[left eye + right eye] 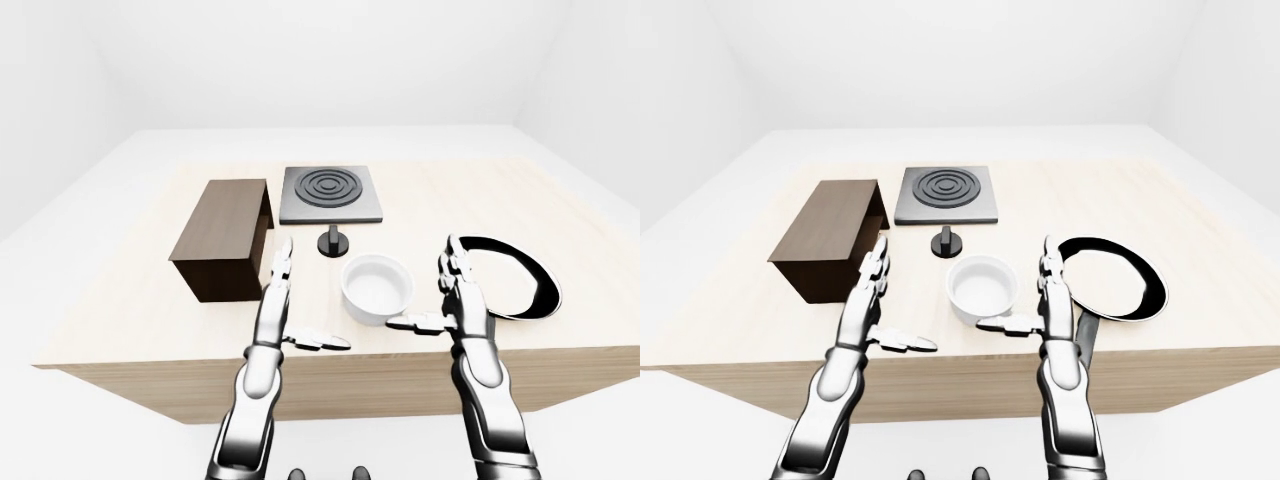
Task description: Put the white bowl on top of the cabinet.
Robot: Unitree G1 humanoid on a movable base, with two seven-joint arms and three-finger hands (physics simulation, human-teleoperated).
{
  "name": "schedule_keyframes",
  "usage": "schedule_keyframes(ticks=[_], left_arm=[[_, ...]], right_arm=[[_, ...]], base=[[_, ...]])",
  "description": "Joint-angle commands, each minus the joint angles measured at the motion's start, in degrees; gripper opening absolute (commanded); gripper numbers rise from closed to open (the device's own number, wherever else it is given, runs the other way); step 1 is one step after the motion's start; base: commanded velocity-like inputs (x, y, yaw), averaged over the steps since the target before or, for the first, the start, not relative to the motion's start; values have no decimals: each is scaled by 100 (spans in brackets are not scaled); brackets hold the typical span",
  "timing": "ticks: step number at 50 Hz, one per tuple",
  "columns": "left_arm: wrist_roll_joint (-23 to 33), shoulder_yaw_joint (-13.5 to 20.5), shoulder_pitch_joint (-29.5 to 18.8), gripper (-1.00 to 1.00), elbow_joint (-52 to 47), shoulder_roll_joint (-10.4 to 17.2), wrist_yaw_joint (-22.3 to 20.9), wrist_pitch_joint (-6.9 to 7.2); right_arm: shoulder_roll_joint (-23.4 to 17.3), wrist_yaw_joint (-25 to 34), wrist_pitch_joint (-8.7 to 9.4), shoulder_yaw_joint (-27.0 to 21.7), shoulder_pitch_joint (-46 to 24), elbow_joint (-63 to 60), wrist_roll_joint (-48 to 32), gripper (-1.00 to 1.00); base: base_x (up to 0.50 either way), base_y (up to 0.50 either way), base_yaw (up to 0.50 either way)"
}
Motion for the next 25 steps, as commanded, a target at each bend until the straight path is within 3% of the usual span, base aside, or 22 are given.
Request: schedule_keyframes(ticks=[1,15,25], left_arm=[[510,-973,160,100,-555,-139,293,0],[1068,-1407,57,100,-822,-202,439,0],[2015,-1876,-299,100,-1025,-516,432,0]], right_arm=[[-58,56,189,-340,72,-612,81,100],[-70,51,189,-378,48,-605,58,100],[-95,99,189,-459,60,-717,74,100]], base=[[0,0,0],[0,0,0],[0,0,0]])
